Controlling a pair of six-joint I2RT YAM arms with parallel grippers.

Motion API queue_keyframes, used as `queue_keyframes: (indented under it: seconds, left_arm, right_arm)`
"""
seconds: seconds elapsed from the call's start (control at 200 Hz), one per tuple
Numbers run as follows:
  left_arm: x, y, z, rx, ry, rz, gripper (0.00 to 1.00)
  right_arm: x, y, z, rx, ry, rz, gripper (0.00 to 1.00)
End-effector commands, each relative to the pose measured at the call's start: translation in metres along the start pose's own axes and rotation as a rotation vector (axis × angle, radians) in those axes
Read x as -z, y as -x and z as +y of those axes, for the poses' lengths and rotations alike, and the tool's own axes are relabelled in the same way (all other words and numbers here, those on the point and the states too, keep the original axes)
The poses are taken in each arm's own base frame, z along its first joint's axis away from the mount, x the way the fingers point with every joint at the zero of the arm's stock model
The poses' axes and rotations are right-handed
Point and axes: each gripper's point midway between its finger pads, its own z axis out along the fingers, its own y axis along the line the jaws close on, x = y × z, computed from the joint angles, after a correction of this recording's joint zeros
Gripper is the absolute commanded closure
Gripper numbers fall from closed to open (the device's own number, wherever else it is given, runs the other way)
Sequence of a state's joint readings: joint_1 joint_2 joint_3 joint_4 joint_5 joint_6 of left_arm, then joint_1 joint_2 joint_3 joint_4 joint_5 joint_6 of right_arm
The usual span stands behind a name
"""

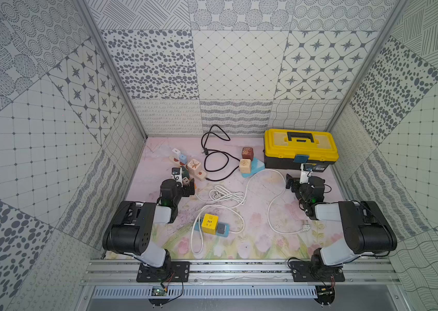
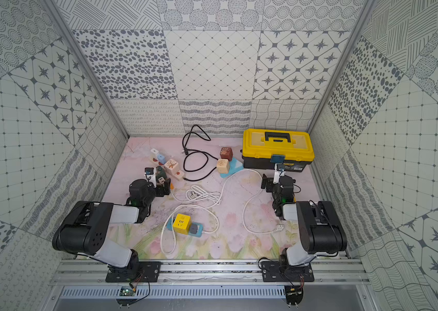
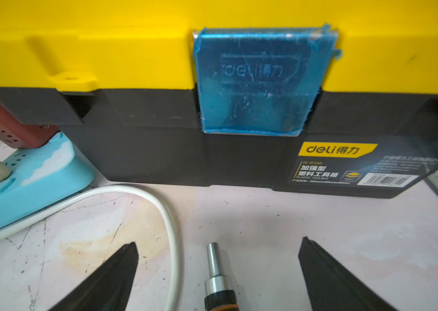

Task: Pull the plug off the socket
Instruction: Pick up the socket from the center of the board.

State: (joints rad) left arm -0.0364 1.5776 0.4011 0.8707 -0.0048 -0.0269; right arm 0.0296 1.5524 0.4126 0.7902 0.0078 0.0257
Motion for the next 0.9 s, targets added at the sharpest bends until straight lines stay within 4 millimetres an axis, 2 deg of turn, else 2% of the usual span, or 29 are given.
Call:
queue_keyframes:
  seconds: [0.0,0.79,0.851,0.896]
  left_arm:
    - [-0.002,0.002,0.002,0.011,0.003,-0.003,0.01]
    - [-0.002,0.002,0.002,0.011,0.004,-0.003,0.01]
    - [-0.002,0.003,0.005,0.015,0.02,-0.004,0.01]
    - [-0.001,0.005,0.01,0.03,0.053,-0.004,0.01]
  right_arm:
    - [-0.001,0.01,0.002,0.007,0.006,-0.039,0.01]
    - [0.0,0.01,0.002,0.006,0.001,-0.04,0.01]
    - [0.0,0.014,-0.002,-0.008,-0.023,-0.041,0.01]
    - [0.002,0.025,-0.001,-0.006,-0.015,-0.051,0.01]
